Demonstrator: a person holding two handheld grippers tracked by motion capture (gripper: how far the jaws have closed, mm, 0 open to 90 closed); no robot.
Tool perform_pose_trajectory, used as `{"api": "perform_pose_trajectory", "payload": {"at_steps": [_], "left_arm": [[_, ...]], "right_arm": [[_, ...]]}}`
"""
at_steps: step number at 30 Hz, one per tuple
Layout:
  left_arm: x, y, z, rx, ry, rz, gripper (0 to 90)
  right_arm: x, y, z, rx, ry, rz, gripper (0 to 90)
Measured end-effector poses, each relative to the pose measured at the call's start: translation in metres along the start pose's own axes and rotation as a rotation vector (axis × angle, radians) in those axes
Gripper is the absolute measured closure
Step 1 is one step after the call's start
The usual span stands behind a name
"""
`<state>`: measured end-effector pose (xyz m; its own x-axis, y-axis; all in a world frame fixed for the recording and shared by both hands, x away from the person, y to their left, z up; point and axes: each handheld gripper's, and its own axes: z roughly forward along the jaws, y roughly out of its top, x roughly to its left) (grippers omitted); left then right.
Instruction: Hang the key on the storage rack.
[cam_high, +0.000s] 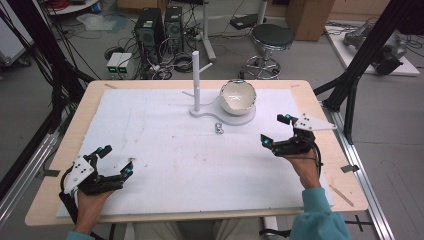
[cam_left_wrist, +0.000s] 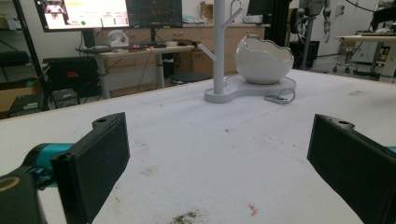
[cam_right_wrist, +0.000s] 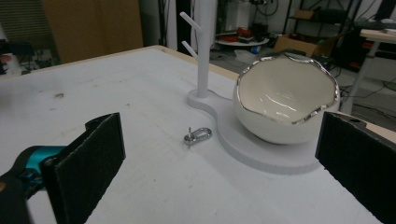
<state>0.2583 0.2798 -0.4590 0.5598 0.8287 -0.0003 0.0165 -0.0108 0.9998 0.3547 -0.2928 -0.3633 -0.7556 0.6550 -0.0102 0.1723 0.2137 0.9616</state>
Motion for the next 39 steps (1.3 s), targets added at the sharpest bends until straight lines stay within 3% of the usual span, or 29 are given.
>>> {"api": "perform_pose_trajectory", "payload": {"at_steps": [3,7,8,20,25,29,39], "left_arm": [[0.0,0.0,0.0,0.0,0.0,-0.001,6.2],[0.0,0.0,0.0,0.0,0.0,-0.001,6.2],[0.0,0.0,0.0,0.001,-0.001,0.001,6.2],[0.0,0.0,0.0,0.007,0.0,0.0,6.2],[0.0,0.0,0.0,0.005,-0.001,-0.001,6.2],[0.0,0.0,0.0,0.003,-0.001,-0.001,6.2],[0.0,0.0,0.0,0.002,0.0,-0.002,6.2]], "right_arm": [[-0.002,0.024,0.01,0.054,0.037,-0.033,0.6],[-0.001,0.04,0.02,0.094,0.067,-0.071,0.6],[0.001,0.05,0.027,0.129,0.079,-0.096,0.7],[0.004,0.086,0.076,0.315,0.153,-0.182,0.7],[0.009,0.091,0.096,0.383,0.191,-0.17,0.7],[0.012,0.09,0.11,0.444,0.18,-0.167,0.7],[0.013,0.078,0.135,0.531,0.193,-0.134,0.7]]}}
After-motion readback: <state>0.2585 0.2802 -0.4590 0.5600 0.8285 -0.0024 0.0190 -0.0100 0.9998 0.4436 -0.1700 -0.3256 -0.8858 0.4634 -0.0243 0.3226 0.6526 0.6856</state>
